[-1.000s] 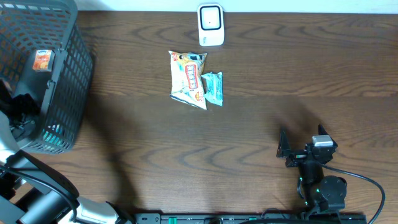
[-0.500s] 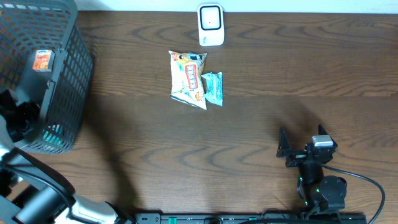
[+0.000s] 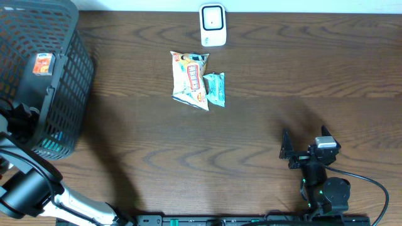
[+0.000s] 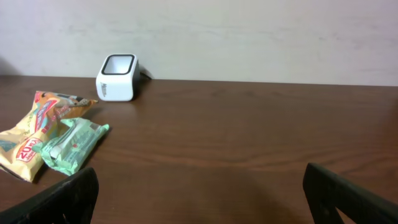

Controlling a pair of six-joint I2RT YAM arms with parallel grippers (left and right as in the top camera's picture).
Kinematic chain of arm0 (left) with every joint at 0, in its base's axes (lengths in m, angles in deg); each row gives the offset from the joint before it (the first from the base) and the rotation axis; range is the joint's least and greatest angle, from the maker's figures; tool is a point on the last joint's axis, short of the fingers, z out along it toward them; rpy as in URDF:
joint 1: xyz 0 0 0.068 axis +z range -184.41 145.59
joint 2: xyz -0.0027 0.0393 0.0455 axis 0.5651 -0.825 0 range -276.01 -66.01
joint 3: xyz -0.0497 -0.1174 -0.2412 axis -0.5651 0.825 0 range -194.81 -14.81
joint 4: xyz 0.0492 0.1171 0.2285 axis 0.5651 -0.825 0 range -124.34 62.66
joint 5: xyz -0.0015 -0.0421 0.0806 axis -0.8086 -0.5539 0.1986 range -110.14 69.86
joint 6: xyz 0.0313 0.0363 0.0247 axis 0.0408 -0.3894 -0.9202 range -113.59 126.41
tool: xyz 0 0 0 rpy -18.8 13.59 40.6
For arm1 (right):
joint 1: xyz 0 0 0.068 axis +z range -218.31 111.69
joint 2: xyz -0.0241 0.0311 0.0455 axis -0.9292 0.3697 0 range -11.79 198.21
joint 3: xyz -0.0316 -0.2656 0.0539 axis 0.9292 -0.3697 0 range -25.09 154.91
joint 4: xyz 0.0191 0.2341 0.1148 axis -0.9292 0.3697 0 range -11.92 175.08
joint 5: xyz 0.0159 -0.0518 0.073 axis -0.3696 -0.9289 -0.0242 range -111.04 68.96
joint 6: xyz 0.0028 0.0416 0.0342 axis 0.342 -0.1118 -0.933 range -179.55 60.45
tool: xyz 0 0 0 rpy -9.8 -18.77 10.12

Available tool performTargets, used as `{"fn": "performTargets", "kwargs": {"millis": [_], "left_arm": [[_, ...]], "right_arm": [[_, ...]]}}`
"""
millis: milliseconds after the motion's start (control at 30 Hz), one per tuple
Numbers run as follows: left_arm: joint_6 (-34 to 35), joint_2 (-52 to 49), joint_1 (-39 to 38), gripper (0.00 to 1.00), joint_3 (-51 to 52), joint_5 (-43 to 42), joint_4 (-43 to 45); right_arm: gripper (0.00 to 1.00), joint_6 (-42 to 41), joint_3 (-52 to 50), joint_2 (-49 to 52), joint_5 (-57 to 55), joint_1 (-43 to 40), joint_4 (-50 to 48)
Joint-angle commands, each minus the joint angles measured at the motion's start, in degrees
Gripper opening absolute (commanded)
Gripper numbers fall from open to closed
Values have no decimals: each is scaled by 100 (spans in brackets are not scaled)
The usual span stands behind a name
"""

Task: Scan the item barcode
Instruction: 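Reach into the basket and grasp the small white-green tissue pack, then carry the tissue pack to the scanner and release it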

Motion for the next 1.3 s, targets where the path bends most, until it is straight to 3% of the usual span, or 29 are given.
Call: {"fn": "performTargets", "kwargs": {"millis": [0, 67, 133, 233, 300, 333, 467, 633, 733, 967, 1100, 1267], "left_arm": [[9, -59, 9, 66, 33, 39, -195], [11, -59, 9, 62, 35, 37, -262], [13, -59, 9, 39, 35, 37, -278], [83, -59, 9, 24, 35, 42, -205], [216, -57, 9, 19, 9, 42, -164], [229, -57, 9, 9, -44, 39, -168], [848, 96, 9, 8, -483, 28, -260], [1480, 761, 9, 7, -1366, -1300, -190], [2339, 1488, 9, 7, -1718, -1858, 378], [4505, 3016, -120, 7, -1729, -2063, 1478], [5119, 3652, -881, 7, -1727, -2061, 1810], [5112, 3576, -3176, 7, -1637, -1937, 1762]], "right_arm": [[99, 2, -9, -31, -26, -46, 26], [99, 2, -9, -31, -26, -46, 26], [99, 2, -9, -28, -26, -46, 26], [99, 2, -9, -28, -26, -46, 28], [99, 2, -9, -28, -26, -46, 26], [99, 2, -9, -28, -26, -46, 28], [99, 2, -9, -28, -26, -46, 28], [99, 2, -9, -28, -26, -46, 26], [99, 2, -9, -28, -26, -46, 26], [99, 2, -9, -28, -26, -46, 26], [99, 2, -9, -28, -26, -46, 26], [99, 2, -9, -28, -26, -46, 26]]}}
